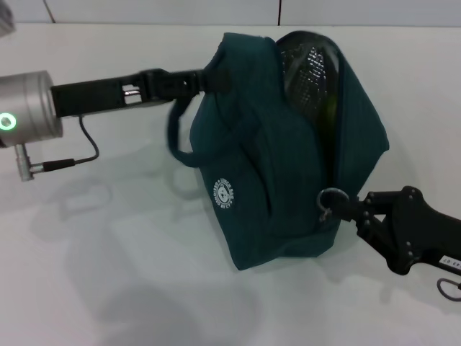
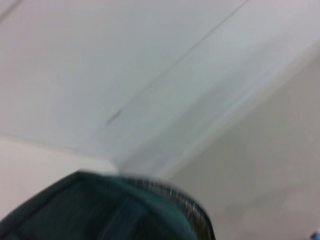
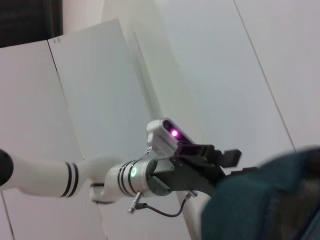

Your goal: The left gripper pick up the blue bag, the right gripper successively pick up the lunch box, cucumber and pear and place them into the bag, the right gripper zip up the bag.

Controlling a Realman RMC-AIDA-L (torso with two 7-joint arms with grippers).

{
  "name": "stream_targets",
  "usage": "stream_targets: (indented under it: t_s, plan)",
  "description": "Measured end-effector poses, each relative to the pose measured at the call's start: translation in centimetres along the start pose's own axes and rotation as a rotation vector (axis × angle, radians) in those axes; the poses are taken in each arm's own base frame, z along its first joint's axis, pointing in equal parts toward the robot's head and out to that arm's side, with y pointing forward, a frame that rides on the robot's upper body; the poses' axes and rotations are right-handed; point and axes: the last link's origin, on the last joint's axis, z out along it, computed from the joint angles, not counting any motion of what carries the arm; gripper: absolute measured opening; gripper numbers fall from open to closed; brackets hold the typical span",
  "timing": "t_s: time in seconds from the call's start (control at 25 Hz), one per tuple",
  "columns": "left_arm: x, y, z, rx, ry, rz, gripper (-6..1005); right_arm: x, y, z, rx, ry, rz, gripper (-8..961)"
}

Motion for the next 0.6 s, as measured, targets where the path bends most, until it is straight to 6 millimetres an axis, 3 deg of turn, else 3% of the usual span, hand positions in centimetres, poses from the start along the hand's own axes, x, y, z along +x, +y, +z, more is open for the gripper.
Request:
stream_targets:
  t_s: [0.24, 0.6]
  plan:
    - [-0.3, 0.3, -2.1, -0.022, 0.152, 0.095, 374, -1.1, -0.1, 0.1, -0.002, -0.071, -0.046, 13]
    - [-3.3, 1.0, -4.1, -0.051, 0.193, 0.226, 623, -4.4, -1.7, 0.9, 0.052, -0.240, -0.127, 16]
